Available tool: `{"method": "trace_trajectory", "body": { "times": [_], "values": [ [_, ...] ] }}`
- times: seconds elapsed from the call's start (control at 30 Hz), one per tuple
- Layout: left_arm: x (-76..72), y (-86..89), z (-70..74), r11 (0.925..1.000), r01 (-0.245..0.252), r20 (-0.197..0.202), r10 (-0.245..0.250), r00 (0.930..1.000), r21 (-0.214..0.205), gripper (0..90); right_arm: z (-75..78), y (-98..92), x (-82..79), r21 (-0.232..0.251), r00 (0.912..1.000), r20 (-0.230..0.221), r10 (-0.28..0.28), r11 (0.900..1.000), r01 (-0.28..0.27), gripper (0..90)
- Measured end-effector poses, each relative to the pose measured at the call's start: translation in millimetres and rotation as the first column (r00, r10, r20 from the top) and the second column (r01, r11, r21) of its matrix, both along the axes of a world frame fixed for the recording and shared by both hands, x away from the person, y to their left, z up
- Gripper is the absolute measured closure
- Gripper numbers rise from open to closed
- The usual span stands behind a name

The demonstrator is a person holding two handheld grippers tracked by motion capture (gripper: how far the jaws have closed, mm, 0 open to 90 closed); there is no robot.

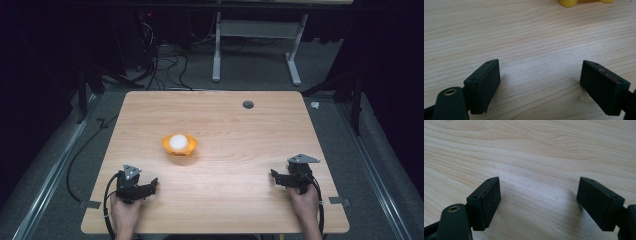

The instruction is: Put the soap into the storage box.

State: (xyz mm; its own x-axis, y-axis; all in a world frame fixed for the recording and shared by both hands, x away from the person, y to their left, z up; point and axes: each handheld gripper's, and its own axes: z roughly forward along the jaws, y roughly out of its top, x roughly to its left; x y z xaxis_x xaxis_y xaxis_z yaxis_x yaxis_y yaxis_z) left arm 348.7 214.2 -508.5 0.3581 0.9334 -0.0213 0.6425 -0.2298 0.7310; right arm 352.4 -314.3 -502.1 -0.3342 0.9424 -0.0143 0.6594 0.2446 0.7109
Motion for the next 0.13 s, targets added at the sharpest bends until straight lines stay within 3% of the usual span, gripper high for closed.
{"method": "trace_trajectory", "body": {
  "times": [0.13],
  "values": [
    [0.1, -0.1, -0.2, 1.0000, -0.001, 0.001, 0.001, 1.0000, 0.000, 16.9, 0.0, 0.0, 0.0, 0.000, 1.0000, 0.000, 0.000, 1.0000, 0.000, 20.4]
  ]
}}
